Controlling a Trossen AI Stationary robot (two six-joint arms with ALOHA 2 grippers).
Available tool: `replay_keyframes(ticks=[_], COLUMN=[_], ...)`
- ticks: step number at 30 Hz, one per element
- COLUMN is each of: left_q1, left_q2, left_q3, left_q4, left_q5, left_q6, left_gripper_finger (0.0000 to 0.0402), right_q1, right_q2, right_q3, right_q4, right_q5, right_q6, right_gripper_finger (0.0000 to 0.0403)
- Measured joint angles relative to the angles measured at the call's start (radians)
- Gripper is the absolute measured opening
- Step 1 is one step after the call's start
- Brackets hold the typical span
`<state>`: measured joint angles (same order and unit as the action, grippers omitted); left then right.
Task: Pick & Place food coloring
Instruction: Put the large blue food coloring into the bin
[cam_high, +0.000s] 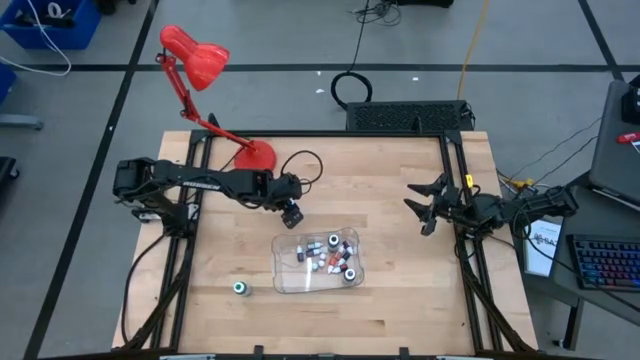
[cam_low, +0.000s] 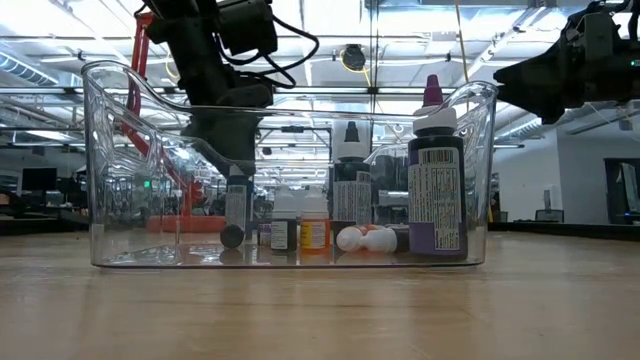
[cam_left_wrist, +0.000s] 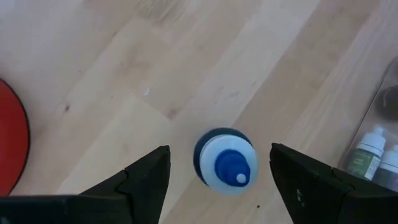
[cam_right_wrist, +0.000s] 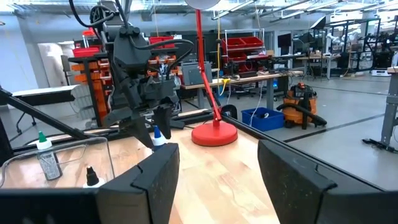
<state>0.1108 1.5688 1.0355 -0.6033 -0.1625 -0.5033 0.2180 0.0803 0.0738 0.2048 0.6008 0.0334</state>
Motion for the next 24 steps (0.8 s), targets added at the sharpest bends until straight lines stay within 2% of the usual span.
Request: replay_keyframes(ticks=[3, 6, 13, 19, 24], left_q1=[0.000, 0.000, 0.000, -0.013, -0.106], left_q2=[0.000, 0.000, 0.000, -0.034, -0.121], left_q3=[0.000, 0.000, 0.000, 0.010, 0.134], left_q4=[0.000, 0.001, 0.000, -0.029, -0.147], left_q5=[-0.003, -0.003, 0.005, 0.013, 0.000], left_q6=[-0.003, -0.001, 0.021, 0.024, 0.020], left_gripper_finger=[0.0269, 0.0244, 0.0119, 0.0117, 0.0117], right_q1=[0.000, 0.000, 0.000, 0.000, 0.000], right_q2=[0.000, 0.000, 0.000, 0.000, 0.000], right_q3=[0.000, 0.000, 0.001, 0.001, 0.001], right_q4=[0.000, 0.000, 0.001, 0.001, 0.001], right_q5=[0.000, 0.000, 0.000, 0.000, 0.000], right_q6=[0.000, 0.000, 0.000, 0.000, 0.000], right_gripper_finger=[0.0207, 0.0206, 0.0208, 0.0206, 0.0207])
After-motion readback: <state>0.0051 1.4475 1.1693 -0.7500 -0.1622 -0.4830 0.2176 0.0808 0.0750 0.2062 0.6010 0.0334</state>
